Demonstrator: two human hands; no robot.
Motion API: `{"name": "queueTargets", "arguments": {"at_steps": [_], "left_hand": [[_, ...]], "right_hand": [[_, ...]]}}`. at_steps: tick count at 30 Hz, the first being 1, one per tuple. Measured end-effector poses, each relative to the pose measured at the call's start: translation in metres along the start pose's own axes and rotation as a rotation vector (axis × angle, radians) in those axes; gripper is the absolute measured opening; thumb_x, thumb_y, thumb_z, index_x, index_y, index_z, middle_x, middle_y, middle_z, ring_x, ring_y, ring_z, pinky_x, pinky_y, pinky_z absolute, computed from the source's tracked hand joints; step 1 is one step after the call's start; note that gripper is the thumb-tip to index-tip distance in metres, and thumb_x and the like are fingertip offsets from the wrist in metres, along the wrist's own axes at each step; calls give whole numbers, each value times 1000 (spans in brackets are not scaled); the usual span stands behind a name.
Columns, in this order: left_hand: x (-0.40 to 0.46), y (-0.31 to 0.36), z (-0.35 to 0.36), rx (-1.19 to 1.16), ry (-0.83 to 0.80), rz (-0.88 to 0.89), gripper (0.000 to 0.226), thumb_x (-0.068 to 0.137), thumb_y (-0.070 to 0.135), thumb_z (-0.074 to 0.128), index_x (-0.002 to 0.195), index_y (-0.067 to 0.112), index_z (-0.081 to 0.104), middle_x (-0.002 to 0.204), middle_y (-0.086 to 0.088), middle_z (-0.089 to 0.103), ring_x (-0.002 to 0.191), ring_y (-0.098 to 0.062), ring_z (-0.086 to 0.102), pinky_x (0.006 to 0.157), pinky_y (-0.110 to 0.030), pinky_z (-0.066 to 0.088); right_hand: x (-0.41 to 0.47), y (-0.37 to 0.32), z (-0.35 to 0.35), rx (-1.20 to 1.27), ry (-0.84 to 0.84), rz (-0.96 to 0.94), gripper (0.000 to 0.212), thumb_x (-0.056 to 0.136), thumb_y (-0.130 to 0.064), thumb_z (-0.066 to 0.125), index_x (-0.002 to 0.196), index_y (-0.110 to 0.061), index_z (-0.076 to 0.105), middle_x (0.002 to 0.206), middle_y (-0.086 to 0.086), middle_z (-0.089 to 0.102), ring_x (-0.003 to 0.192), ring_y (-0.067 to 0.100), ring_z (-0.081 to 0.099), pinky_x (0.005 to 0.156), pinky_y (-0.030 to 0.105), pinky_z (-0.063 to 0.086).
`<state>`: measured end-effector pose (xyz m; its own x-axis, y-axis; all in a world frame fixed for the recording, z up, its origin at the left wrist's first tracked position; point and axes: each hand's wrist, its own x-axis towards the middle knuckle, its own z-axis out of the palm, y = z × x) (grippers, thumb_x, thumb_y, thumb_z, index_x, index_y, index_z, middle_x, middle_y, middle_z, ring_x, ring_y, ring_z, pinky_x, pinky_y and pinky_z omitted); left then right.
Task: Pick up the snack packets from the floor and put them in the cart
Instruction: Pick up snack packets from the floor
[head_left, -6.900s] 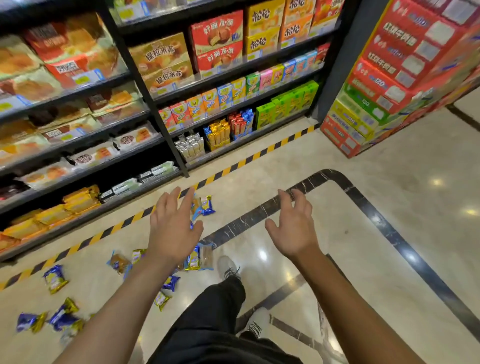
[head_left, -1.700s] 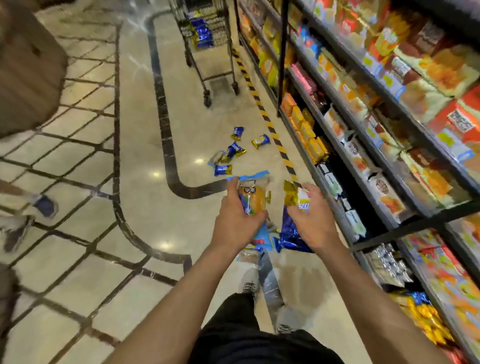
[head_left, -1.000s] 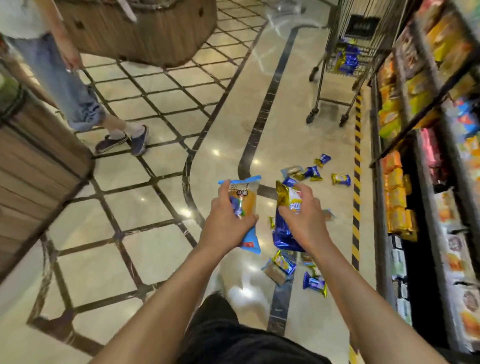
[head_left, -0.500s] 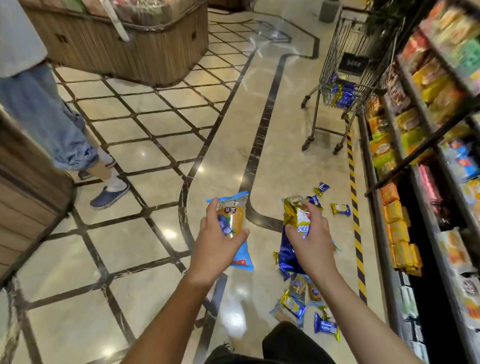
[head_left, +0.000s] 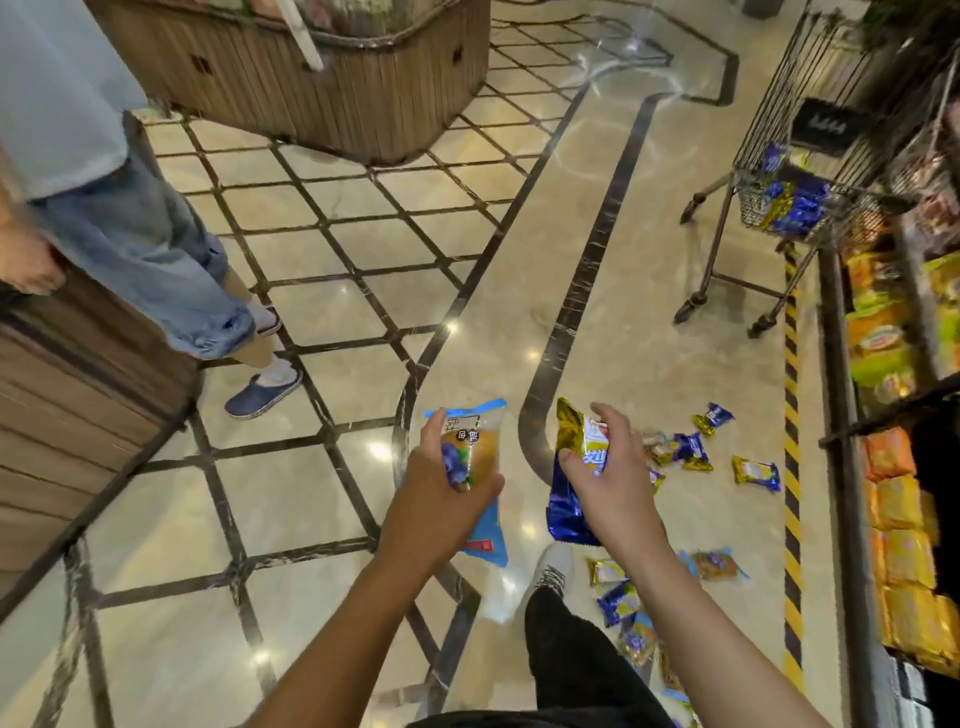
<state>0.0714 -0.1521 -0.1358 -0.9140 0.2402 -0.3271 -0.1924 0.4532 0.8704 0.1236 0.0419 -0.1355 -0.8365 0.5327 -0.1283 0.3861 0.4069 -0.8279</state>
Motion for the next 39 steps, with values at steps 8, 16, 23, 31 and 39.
{"name": "queueTargets", "arguments": {"at_steps": [8,16,23,31,39], "left_hand": [[122,76,30,-84,39,-61,86,83,37,77,147,49,21,123,17,51,104,-8,59,76,-42,62],[226,139,45,-113,97,-48,87,85,34,76,150,43,18,135,10,54,99,-14,69,70,-28,61],[343,159,48,-91,109,-31,74,87,25,75,143,37,28,126,9,60,99,-10,68,64,-16,55],[509,201,43,-24,-56,55,90,82,31,78,153,31,21,137,11,50,116,-10,58,80,-15,52],[643,256,45,-1,-183,92,93,80,21,79,154,31,23,136,2,53,118,-24,57,51,-5,47]], "right_hand": [[150,-9,-21,65,-51,26,54,89,-26,66,134,-39,40,116,-3,43,90,2,54,68,14,38],[279,-20,-43,99,-84,35,55,89,-27,64,136,-40,39,116,-2,45,90,5,54,69,17,42],[385,-21,-34,112,-66,87,52,91,-24,64,133,-41,39,120,-1,46,91,3,55,69,14,41],[508,-45,-22,-18,56,155,55,89,-26,66,137,-35,40,117,2,47,88,6,54,73,19,39],[609,-76,-28,-49,149,185,63,89,-29,65,143,-41,35,121,-2,43,100,11,51,85,24,39]]}}
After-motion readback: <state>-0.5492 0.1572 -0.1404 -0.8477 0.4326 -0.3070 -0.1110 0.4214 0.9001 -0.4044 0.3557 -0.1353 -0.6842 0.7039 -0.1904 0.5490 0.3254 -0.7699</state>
